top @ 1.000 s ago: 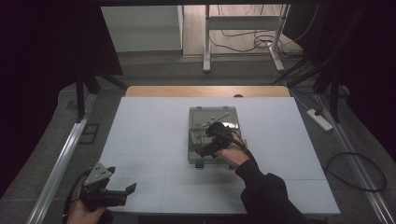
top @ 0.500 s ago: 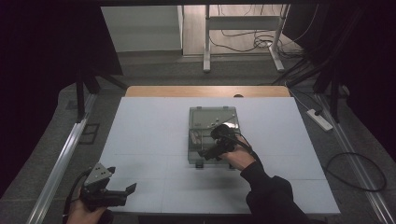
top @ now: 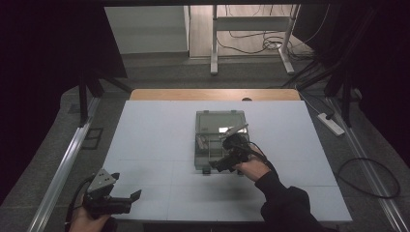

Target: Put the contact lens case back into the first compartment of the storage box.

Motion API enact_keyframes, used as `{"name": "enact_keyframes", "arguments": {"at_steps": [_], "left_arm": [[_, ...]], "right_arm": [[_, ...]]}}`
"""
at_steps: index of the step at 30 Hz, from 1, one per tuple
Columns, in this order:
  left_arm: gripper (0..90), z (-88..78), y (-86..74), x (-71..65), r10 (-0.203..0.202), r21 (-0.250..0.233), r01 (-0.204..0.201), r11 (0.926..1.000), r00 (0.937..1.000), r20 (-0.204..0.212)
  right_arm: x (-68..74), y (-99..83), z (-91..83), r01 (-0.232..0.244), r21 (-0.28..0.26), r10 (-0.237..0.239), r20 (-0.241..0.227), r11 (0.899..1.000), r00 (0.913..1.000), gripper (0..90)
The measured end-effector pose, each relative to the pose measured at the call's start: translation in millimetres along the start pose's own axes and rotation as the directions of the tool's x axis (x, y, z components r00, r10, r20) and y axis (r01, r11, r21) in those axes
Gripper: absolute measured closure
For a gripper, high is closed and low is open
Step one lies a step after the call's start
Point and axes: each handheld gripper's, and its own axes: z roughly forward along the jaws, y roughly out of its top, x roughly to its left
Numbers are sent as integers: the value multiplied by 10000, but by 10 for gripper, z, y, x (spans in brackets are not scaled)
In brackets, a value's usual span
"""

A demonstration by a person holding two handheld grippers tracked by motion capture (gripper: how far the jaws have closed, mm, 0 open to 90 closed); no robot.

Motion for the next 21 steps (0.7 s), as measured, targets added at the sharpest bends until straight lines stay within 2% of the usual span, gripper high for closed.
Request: {"name": "enact_keyframes", "arguments": {"at_steps": [12,21], "left_arm": [[40,0,0,0,-10,-9,10,10000,10000,1],[40,-1,-2,0,-17,-17,17,10000,10000,2]], "right_arm": [[38,-78,-38,21,-63,-21,-68,10000,10000,0],[-1,-134,-103,-131,-126,129,-108,9998,9999,0]]}}
